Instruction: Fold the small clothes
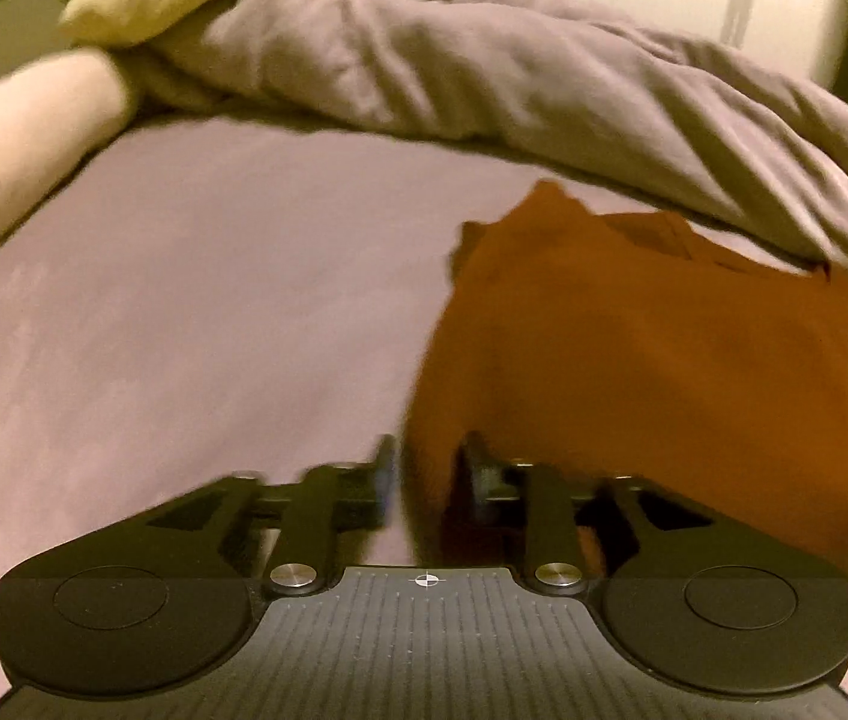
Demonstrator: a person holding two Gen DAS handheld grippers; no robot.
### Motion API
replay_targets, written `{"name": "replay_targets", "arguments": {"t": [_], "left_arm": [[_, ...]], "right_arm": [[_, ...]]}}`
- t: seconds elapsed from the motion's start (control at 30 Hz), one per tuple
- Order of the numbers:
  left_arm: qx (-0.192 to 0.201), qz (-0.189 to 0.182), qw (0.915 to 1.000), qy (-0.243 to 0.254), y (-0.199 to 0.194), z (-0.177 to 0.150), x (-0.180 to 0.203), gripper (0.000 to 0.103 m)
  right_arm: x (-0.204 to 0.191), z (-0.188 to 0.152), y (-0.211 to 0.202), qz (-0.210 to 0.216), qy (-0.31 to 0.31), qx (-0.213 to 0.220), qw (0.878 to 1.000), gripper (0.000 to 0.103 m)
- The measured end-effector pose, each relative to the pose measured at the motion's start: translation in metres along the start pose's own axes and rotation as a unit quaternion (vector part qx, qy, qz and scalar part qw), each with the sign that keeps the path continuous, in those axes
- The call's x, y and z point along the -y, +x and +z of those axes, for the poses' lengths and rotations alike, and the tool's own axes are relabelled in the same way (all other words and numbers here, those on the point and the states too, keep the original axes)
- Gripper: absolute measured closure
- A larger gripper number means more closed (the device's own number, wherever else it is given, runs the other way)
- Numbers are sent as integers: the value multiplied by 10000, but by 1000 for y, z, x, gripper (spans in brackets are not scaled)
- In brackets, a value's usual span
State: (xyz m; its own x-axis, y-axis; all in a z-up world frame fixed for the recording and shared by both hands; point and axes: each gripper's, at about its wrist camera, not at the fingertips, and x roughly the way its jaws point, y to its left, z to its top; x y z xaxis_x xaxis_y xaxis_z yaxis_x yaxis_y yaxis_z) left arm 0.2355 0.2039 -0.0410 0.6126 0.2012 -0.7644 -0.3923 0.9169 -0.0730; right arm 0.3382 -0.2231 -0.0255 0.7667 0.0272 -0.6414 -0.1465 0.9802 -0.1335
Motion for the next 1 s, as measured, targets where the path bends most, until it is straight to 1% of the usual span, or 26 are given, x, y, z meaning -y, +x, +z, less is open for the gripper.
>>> {"name": "replay_targets", "arguments": {"t": [0.03, 0.07, 0.13, 0.17, 0.23, 0.27, 0.3, 0.33, 0.37, 0.4, 0.47, 0.5, 0.57, 0.6, 0.67, 0.7, 0.73, 0.77, 0.8, 0.83, 0.87, 0.93, 0.97, 1.0], "left_arm": [[-66, -98, 9998, -173, -2, 0, -6, 58], [-149, -285, 9988, -356, -3, 0, -13, 57], [-410, -799, 9925, -828, -3, -1, -26, 43], [-582, -1134, 9856, -1113, -1, -3, -34, 42], [-866, -1732, 9680, -1593, 5, -8, -42, 42], [-988, -1925, 9598, -1786, 8, -10, -43, 42], [-1069, -2058, 9539, -1904, 11, -12, -44, 42], [-1141, -2127, 9499, -1986, 13, -13, -43, 42], [-1188, -2166, 9479, -2013, 15, -14, -41, 42], [-1200, -2218, 9472, -1982, 16, -13, -38, 42], [-1236, -2351, 9441, -1953, 20, -11, -34, 42], [-1275, -2417, 9409, -2003, 24, -10, -34, 42], [-1327, -2453, 9355, -2171, 34, -9, -34, 42], [-1341, -2508, 9305, -2308, 38, -9, -37, 42], [-1349, -2603, 9196, -2615, 45, -8, -42, 42], [-1361, -2659, 9133, -2768, 48, -7, -44, 42], [-1363, -2692, 9088, -2881, 51, -7, -46, 44], [-1344, -2706, 9053, -2985, 52, -7, -48, 47], [-1311, -2721, 9026, -3067, 53, -8, -50, 57], [-1308, -2703, 9027, -3081, 54, -9, -52, 67], [-1305, -2688, 9027, -3097, 55, -10, -54, 70], [-1317, -2776, 8953, -3226, 57, -12, -58, 76], [-1326, -2785, 8934, -3267, 56, -12, -60, 77], [-1290, -2785, 8943, -3256, 54, -11, -60, 79]], "right_arm": [[1, 1, -5, -8, 1, 62, 10000, 98], [0, 1, -10, 2, -13, 124, 9999, 96], [-2, 2, -19, 169, -15, 212, 9996, 95], [-5, 1, -23, 360, 7, 247, 9990, 95], [-17, -1, -29, 787, 19, 286, 9965, 95], [-24, -2, -30, 984, 3, 287, 9947, 95], [-32, -3, -31, 1198, 8, 282, 9924, 95], [-41, -4, -31, 1403, 19, 257, 9898, 95], [-52, -5, -30, 1574, -2, 207, 9873, 95], [-61, -6, -28, 1654, -49, 165, 9861, 95], [-80, -9, -24, 1751, -197, 147, 9842, 95], [-86, -10, -22, 1787, -240, 133, 9835, 95], [-96, -15, -9, 1742, -384, -65, 9839, 95], [-99, -19, -5, 1716, -417, -122, 9842, 95], [-98, -23, -3, 1741, -486, -9, 9835, 95], [-96, -24, -3, 1758, -497, -5, 9832, 95], [-95, -24, -3, 1766, -486, -19, 9831, 95], [-93, -24, -5, 1765, -477, -41, 9831, 95], [-92, -23, -7, 1764, -461, -53, 9832, 95], [-93, -24, -10, 1768, -449, -58, 9832, 95], [-92, -24, -11, 1773, -443, -65, 9831, 95], [-91, -25, -13, 1760, -419, -65, 9835, 94], [-90, -26, -15, 1754, -390, -62, 9837, 94], [-88, -26, -17, 1744, -363, -54, 9840, 94]]}}
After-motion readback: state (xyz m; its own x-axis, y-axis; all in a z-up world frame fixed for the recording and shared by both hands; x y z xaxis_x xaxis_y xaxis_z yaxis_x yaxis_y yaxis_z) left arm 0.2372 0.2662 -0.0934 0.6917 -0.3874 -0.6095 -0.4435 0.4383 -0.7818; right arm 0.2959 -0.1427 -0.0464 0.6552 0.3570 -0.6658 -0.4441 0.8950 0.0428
